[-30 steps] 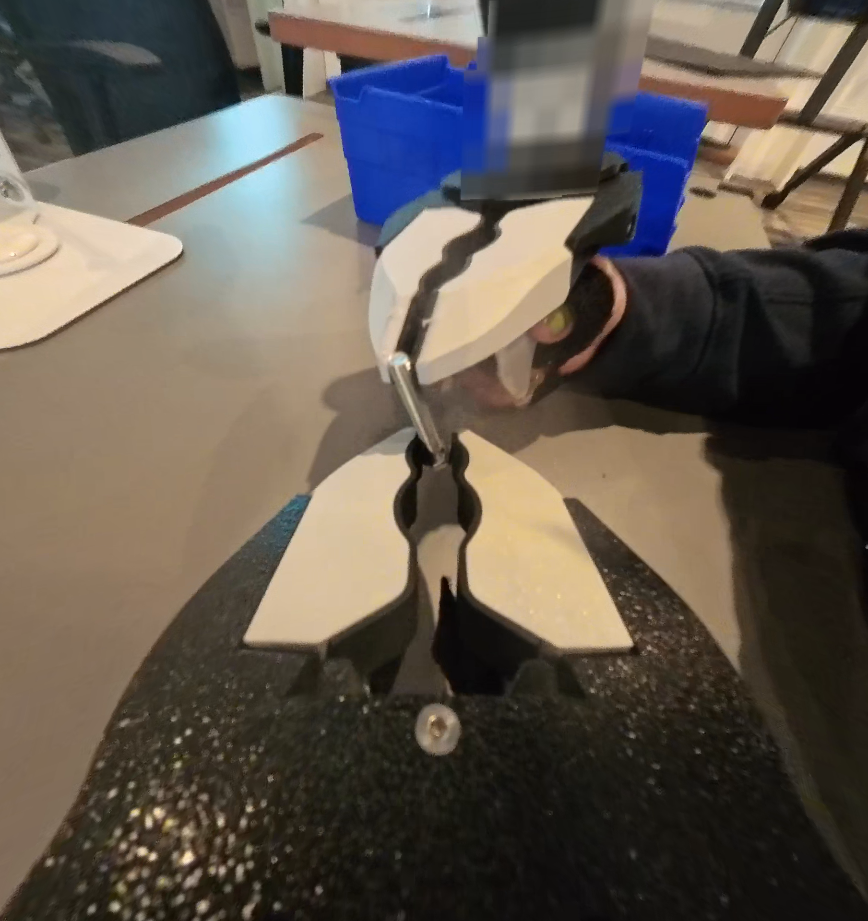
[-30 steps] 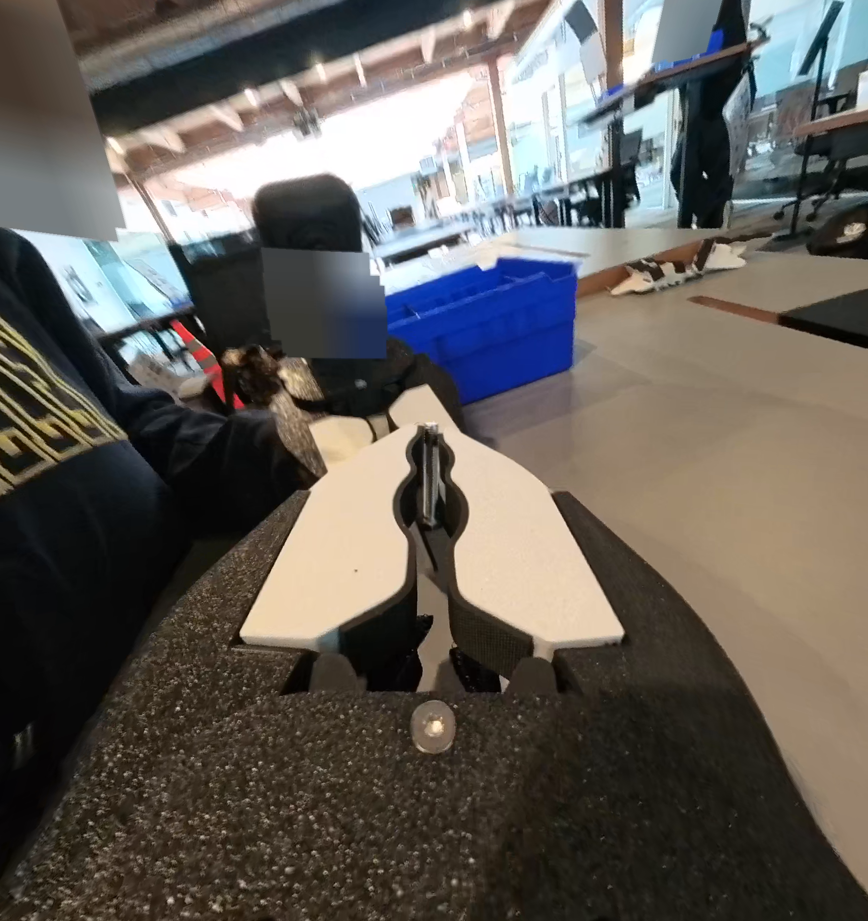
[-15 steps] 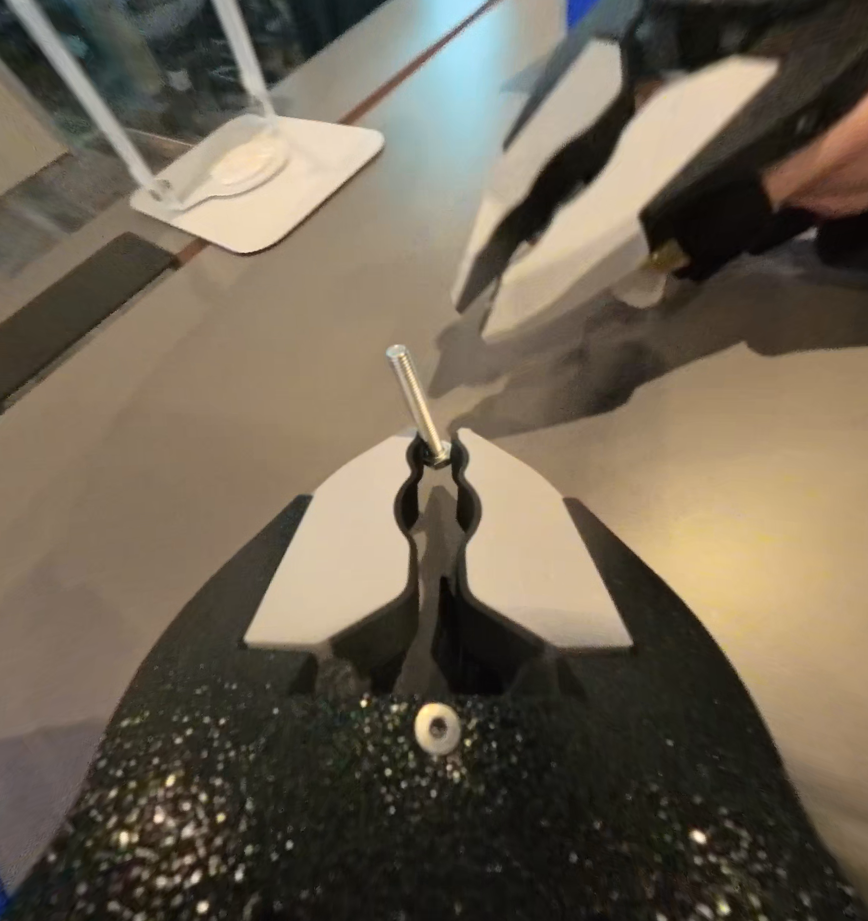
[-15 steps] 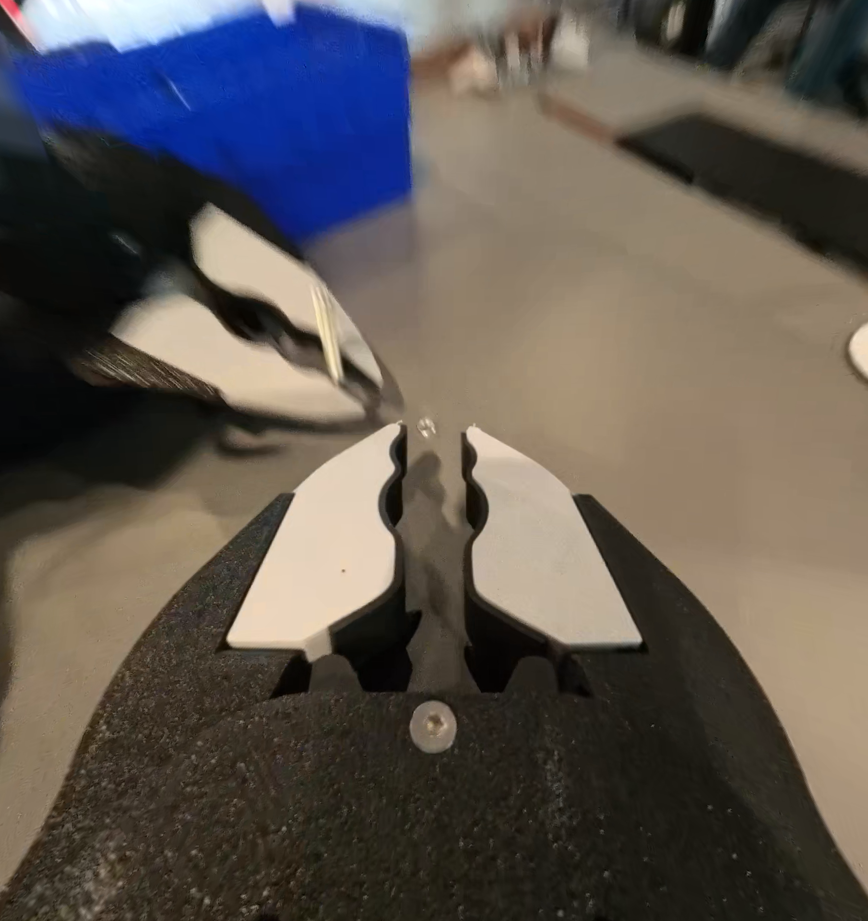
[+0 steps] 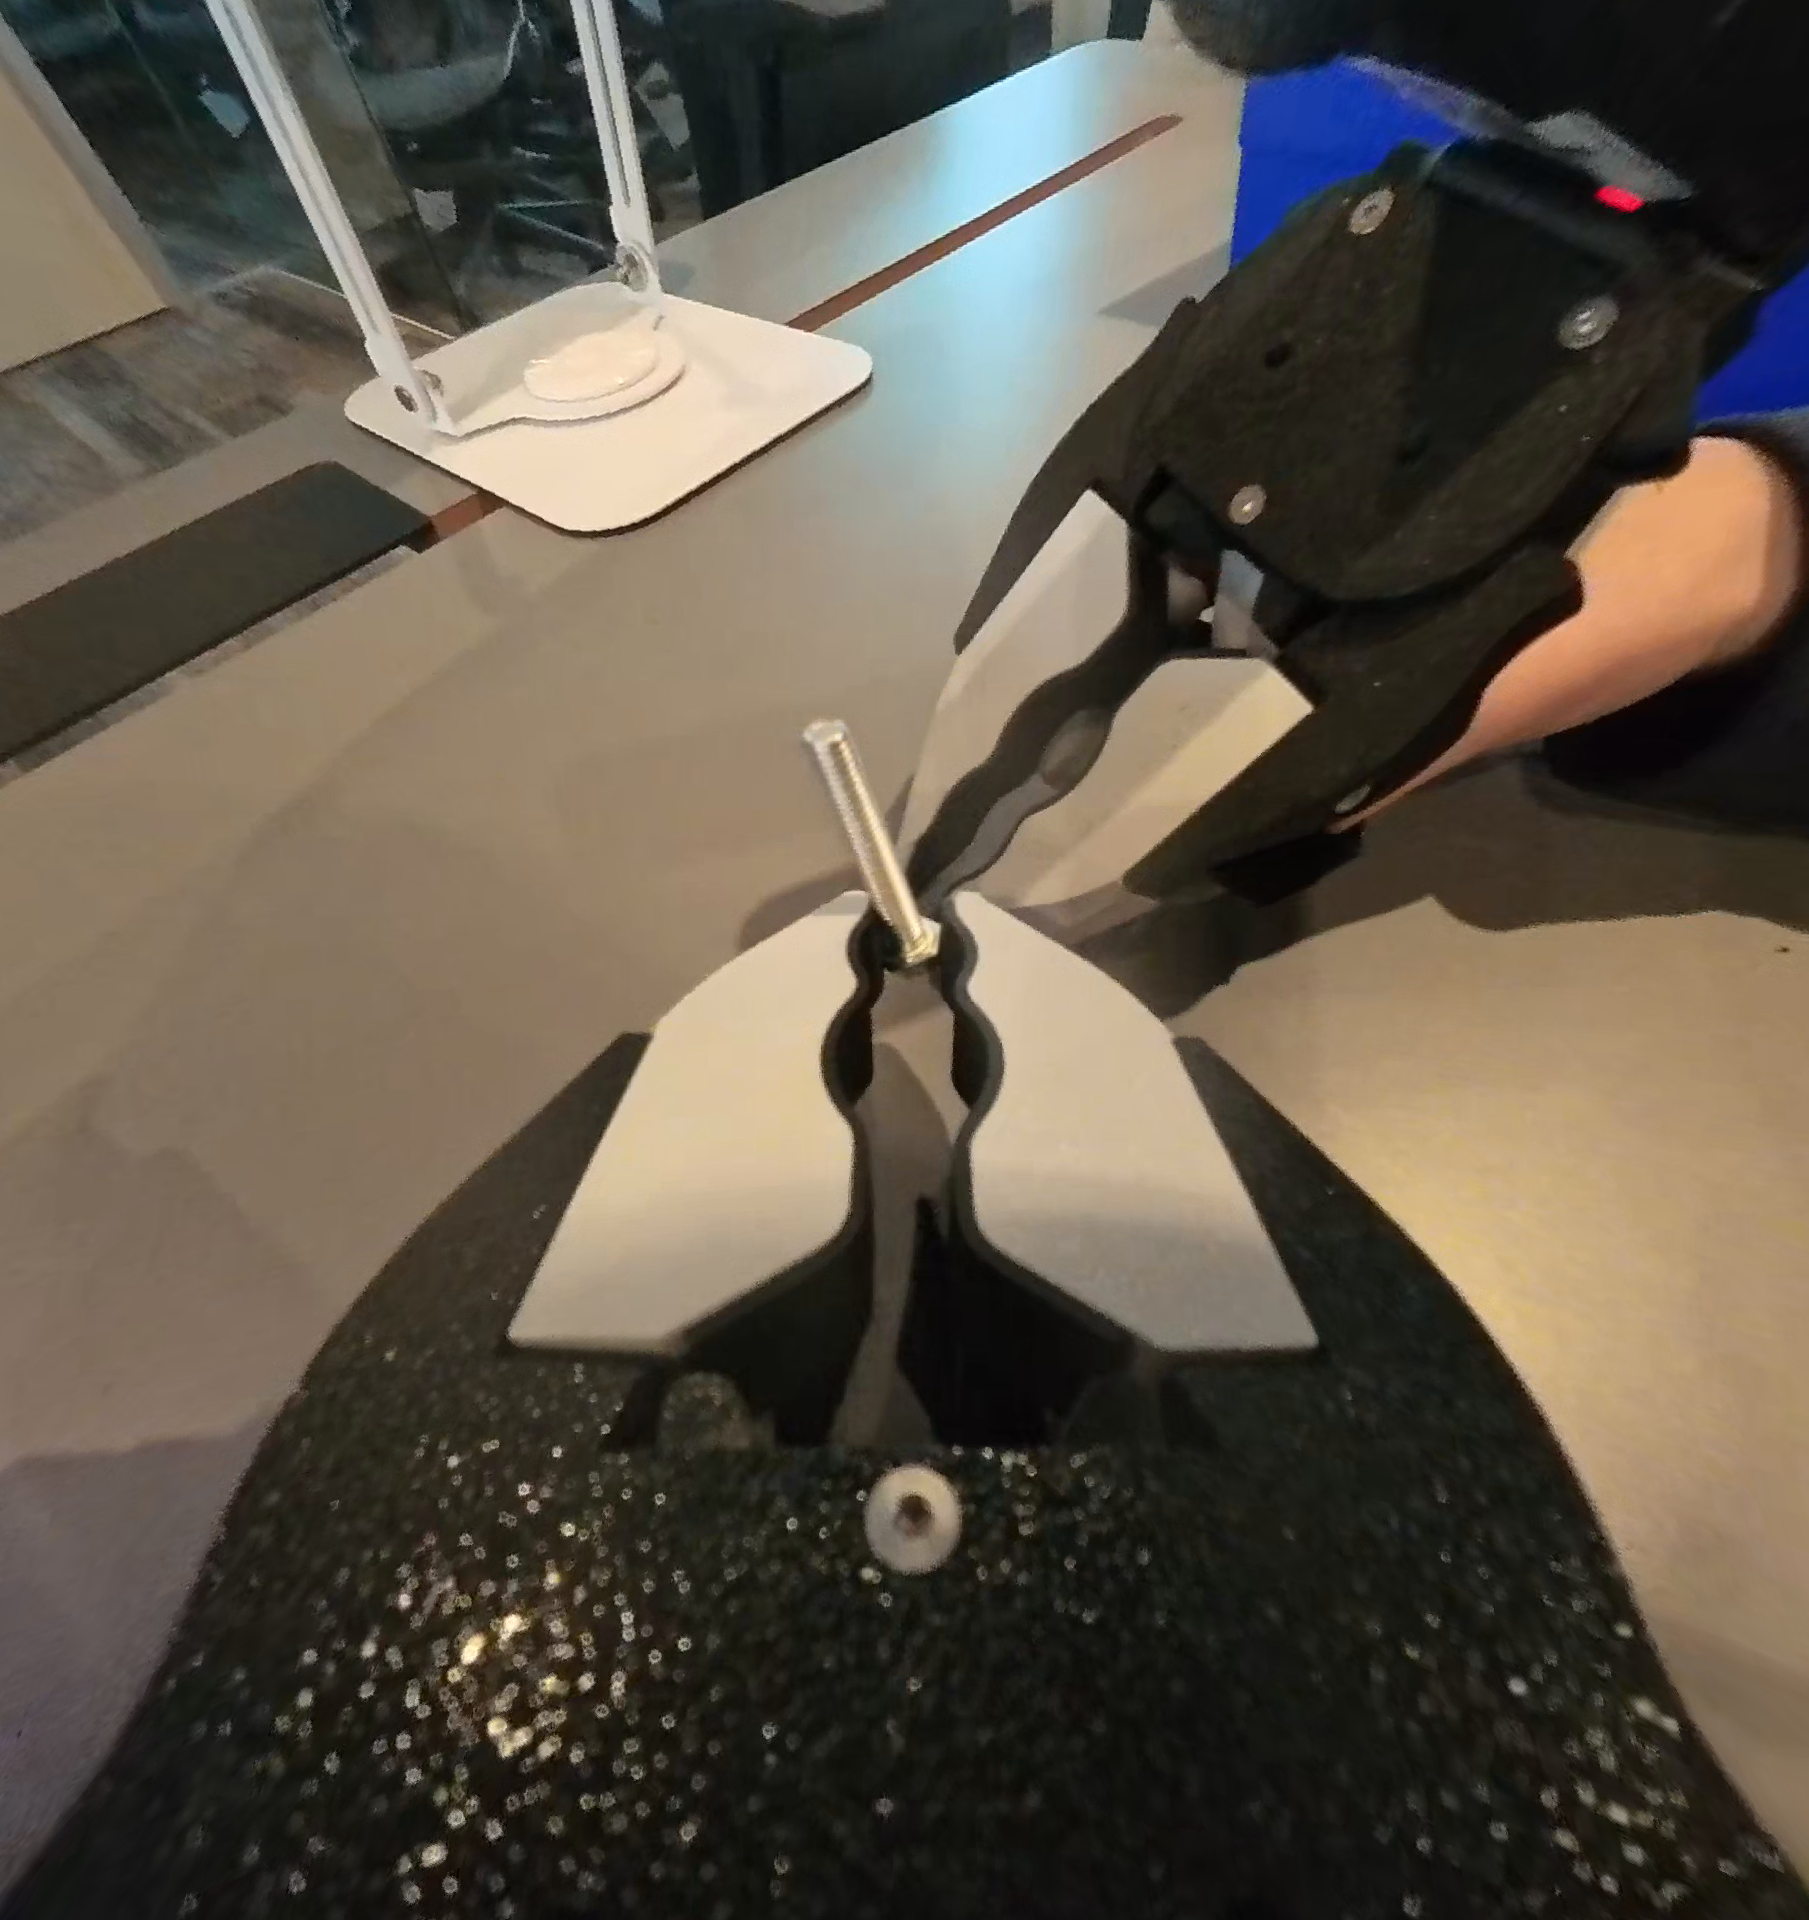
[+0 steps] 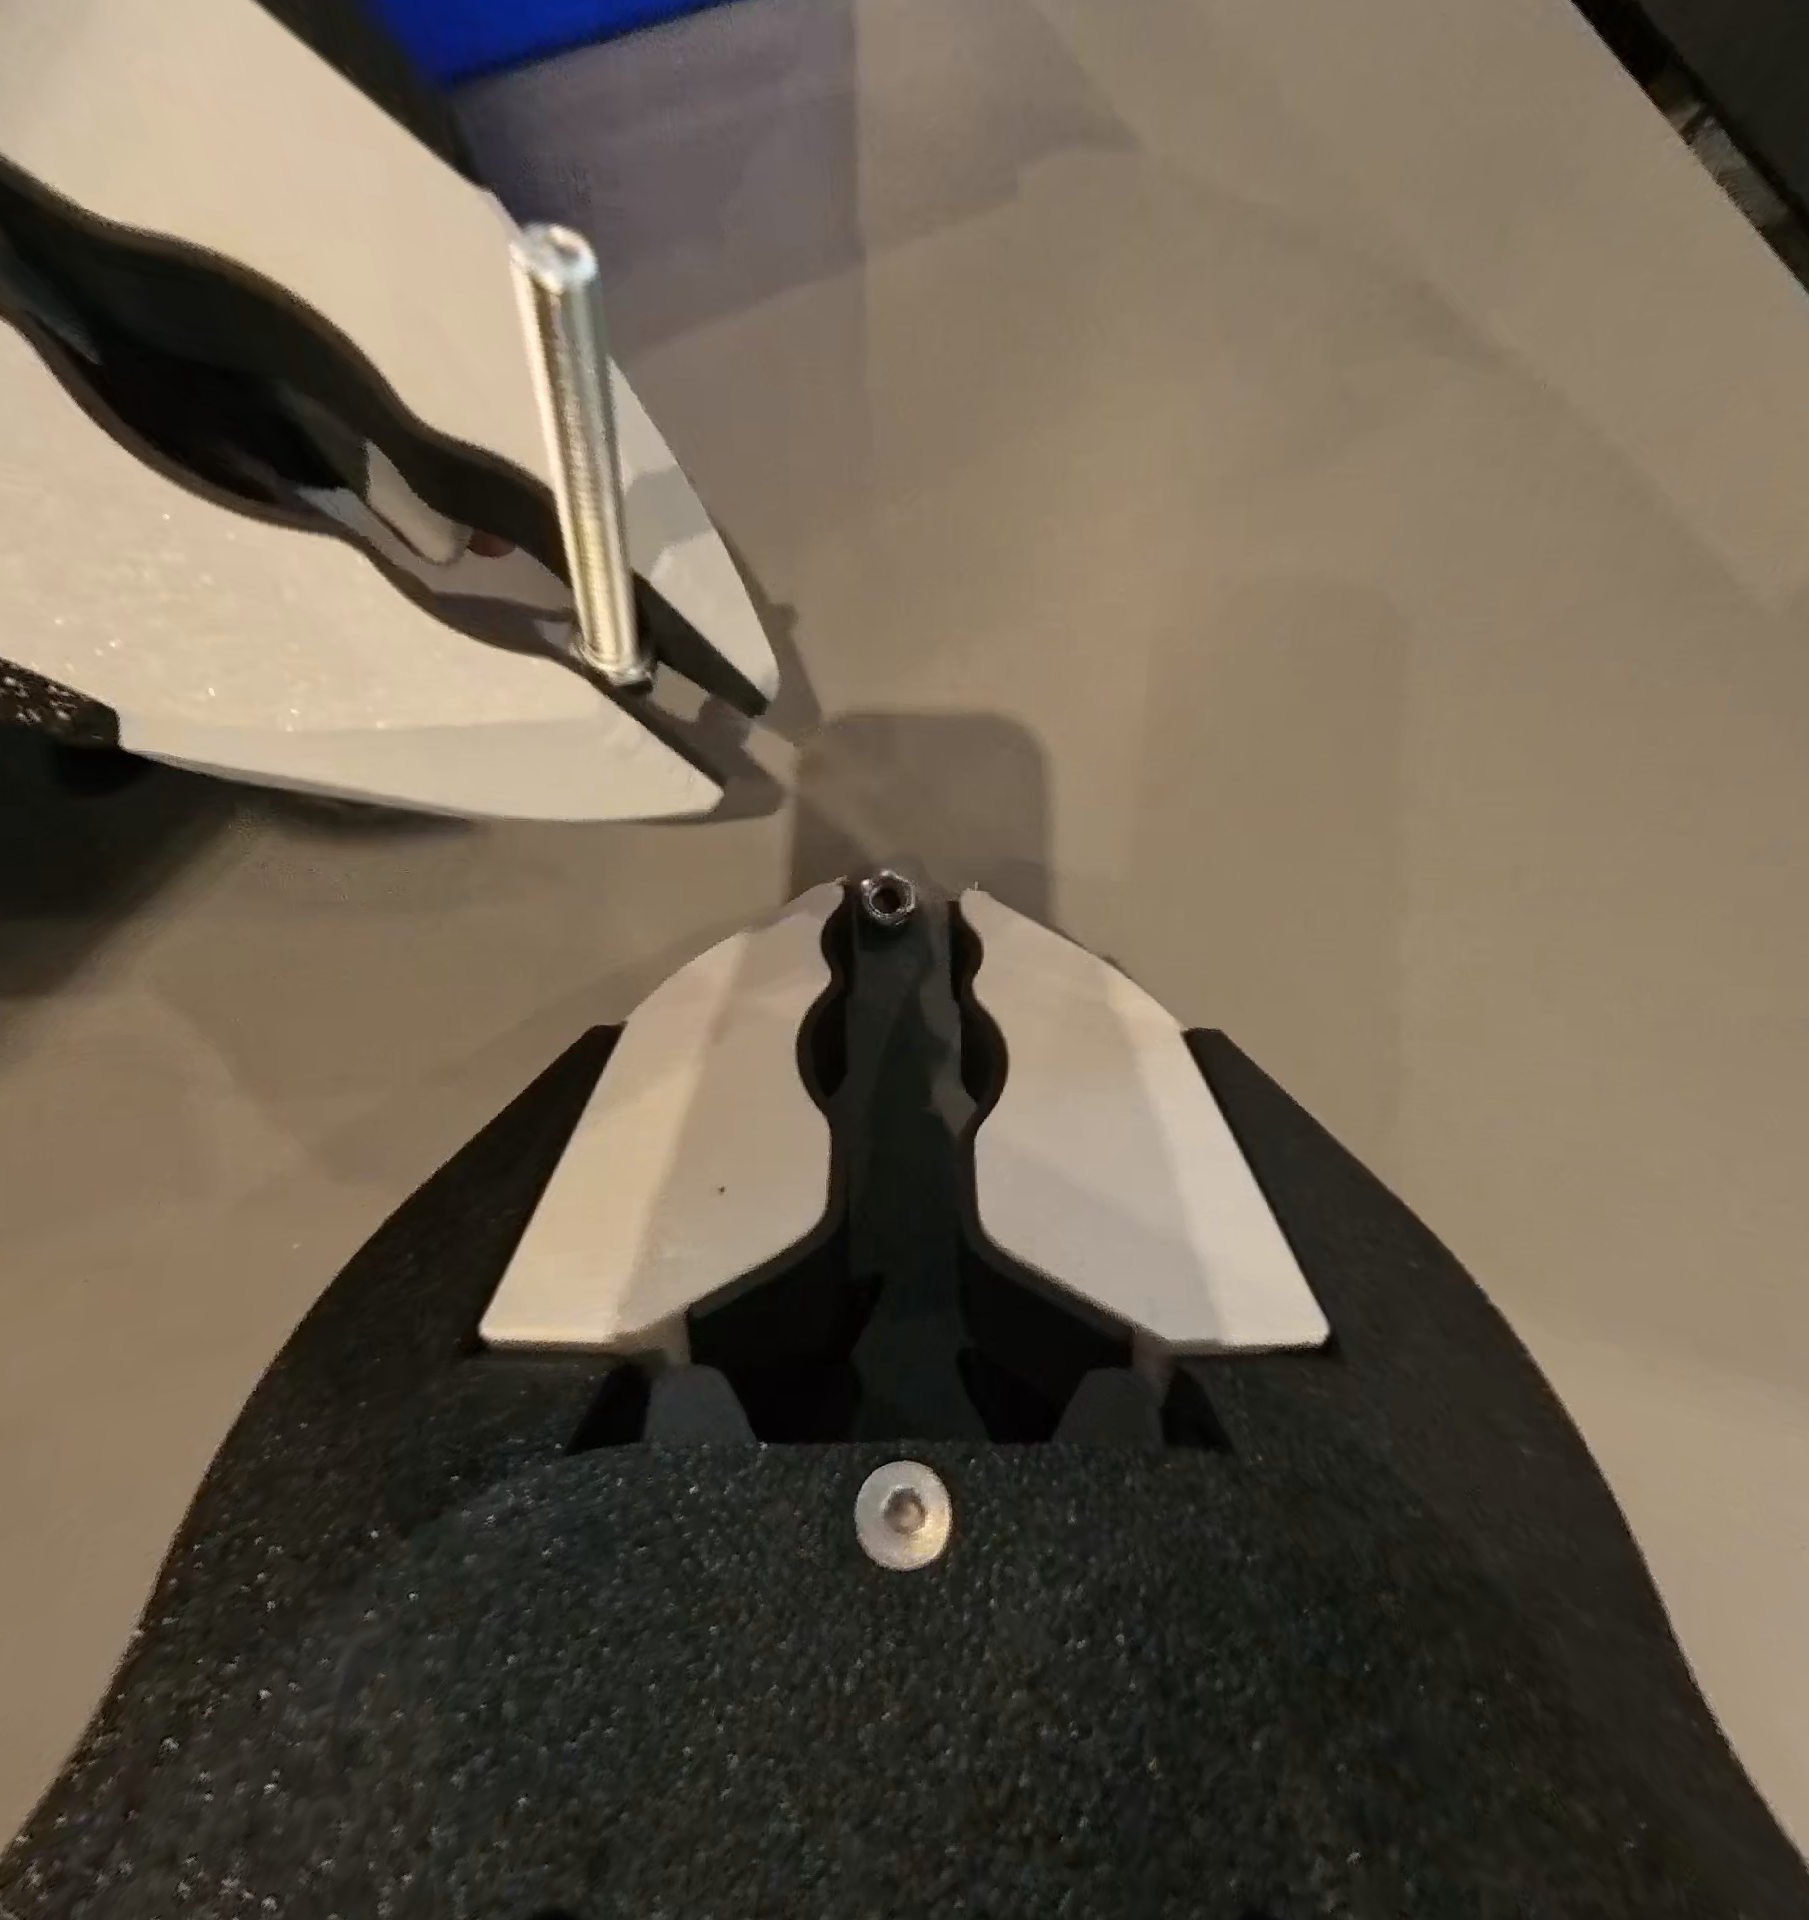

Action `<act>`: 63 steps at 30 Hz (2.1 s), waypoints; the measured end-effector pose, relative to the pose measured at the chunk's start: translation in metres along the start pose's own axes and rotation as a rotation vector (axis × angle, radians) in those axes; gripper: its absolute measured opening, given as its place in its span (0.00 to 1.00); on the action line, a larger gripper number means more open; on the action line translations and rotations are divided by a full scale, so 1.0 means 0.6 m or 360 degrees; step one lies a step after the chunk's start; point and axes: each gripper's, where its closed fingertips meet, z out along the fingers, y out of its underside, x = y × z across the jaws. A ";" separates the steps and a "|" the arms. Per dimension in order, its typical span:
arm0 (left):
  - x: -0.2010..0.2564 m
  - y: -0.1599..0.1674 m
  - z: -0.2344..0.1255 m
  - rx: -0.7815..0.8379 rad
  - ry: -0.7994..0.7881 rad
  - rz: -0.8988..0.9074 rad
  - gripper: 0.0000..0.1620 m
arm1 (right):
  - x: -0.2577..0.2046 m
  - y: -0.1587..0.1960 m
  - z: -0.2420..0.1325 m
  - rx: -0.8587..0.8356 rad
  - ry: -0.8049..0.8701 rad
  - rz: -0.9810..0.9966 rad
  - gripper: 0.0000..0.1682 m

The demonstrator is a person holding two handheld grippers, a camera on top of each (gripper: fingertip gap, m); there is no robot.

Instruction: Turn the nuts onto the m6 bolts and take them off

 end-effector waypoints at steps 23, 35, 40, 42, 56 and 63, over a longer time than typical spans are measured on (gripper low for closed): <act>0.076 0.026 0.025 -0.0162 0.0237 0.0490 0.06 | -0.051 -0.062 -0.140 0.0486 -0.0328 -0.0164 0.06; 0.082 0.025 0.027 -0.0154 0.0272 0.0483 0.06 | -0.062 -0.050 -0.133 0.0342 -0.0337 -0.0255 0.06; 0.083 0.025 0.027 -0.0152 0.0277 0.0484 0.06 | -0.064 -0.052 -0.133 0.0352 -0.0357 -0.0246 0.06; 0.083 0.025 0.028 -0.0152 0.0281 0.0478 0.06 | -0.064 -0.052 -0.132 0.0362 -0.0368 -0.0225 0.06; 0.083 0.024 0.030 -0.0148 0.0312 0.0450 0.06 | -0.067 -0.054 -0.138 0.0471 -0.0456 -0.0099 0.10; 0.083 0.026 0.031 -0.0160 0.0320 0.0444 0.06 | -0.058 -0.057 -0.151 0.0752 -0.0343 0.0000 0.15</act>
